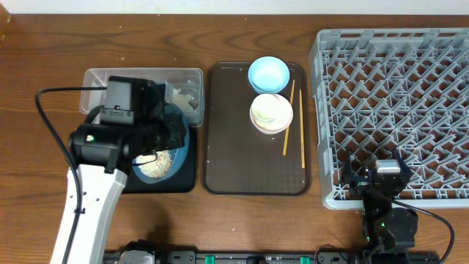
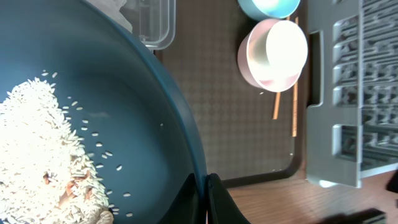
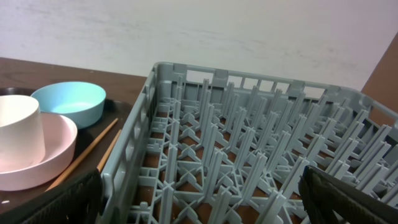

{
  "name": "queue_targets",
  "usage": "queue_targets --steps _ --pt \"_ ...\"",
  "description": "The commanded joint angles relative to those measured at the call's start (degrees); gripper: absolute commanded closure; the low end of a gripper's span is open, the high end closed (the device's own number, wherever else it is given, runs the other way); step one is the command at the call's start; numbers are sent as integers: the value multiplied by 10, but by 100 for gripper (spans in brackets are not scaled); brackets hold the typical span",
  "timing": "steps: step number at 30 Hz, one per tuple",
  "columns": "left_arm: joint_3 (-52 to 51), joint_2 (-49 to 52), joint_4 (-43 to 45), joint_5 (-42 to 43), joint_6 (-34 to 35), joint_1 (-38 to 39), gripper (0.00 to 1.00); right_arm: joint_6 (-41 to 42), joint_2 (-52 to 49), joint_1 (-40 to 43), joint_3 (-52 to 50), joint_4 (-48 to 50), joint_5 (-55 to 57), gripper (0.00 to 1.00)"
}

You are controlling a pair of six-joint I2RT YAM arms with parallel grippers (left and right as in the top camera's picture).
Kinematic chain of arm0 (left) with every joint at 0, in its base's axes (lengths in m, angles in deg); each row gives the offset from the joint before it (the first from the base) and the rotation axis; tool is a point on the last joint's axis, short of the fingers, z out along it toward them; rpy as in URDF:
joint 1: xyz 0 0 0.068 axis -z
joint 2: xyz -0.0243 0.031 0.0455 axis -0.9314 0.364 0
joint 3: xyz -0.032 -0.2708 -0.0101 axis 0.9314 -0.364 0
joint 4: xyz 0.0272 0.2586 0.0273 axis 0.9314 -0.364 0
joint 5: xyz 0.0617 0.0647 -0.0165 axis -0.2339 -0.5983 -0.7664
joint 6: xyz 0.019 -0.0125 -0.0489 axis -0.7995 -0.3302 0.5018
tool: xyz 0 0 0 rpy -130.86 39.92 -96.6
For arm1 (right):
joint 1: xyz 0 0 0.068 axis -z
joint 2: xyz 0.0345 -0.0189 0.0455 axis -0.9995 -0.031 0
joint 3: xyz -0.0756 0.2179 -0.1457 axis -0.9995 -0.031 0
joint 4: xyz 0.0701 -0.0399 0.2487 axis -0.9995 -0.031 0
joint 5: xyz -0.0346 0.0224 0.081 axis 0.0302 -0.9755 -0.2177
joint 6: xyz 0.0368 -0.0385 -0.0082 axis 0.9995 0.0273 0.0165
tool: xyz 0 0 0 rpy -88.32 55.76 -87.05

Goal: Sort waste into correct bins and load items into the dishwasher rack
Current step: 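Lift the blue bowl and carry it left over the black tray, then tilt the blue bowl with the left gripper to pour rice onto the black tray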

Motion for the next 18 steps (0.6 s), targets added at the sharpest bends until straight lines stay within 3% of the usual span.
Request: queue_targets --steps 1,18 --pt "15 -3 0 57 -26 -32 94 -2 0 4 -1 -2 4 1" --pt "12 -3 4 256 -58 -178 94 -2 0 4 -1 -2 4 1"
